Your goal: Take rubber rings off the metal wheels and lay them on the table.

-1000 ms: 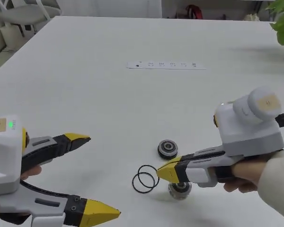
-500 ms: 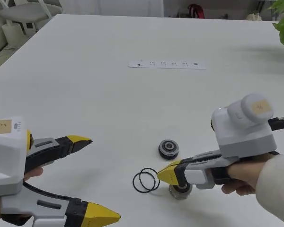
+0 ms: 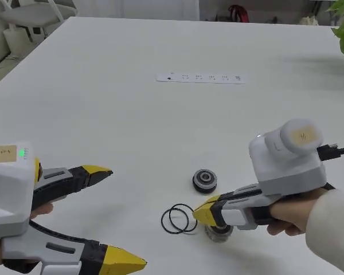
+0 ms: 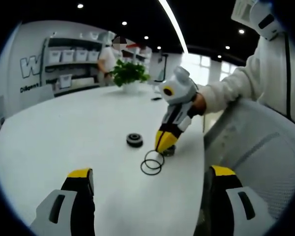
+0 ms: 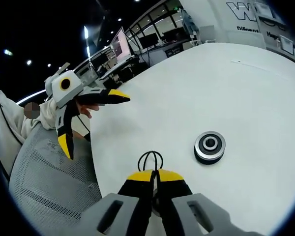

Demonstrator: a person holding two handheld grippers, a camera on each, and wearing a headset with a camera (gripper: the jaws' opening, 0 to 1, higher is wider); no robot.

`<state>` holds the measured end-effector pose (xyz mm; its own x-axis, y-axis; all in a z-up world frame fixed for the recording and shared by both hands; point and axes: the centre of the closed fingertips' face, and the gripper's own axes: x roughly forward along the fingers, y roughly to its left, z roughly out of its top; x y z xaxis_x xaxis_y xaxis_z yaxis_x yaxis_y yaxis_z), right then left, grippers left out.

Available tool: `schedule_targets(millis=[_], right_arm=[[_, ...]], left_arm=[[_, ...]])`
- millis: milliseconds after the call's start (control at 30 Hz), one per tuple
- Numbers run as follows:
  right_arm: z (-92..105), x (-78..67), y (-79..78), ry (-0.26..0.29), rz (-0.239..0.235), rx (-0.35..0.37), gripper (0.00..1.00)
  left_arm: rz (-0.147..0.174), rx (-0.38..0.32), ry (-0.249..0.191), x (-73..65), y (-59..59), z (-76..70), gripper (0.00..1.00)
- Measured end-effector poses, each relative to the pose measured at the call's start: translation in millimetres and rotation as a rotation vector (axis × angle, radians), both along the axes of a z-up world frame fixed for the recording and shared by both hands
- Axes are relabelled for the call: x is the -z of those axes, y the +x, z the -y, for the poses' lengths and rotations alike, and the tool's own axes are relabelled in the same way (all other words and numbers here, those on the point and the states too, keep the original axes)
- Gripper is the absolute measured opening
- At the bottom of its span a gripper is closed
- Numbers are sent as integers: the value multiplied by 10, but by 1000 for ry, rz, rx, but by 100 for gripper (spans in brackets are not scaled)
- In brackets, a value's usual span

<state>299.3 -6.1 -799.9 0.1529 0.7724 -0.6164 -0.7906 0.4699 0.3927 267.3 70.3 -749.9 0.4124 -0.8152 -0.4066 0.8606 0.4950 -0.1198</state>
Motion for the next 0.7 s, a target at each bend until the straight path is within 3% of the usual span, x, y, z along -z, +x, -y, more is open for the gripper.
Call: schedule_targets(millis=[700], right_arm=[[8,35,65,-39,58,-15,5]], left_arm=[[-8,-4,13,29,-2,-10,98]])
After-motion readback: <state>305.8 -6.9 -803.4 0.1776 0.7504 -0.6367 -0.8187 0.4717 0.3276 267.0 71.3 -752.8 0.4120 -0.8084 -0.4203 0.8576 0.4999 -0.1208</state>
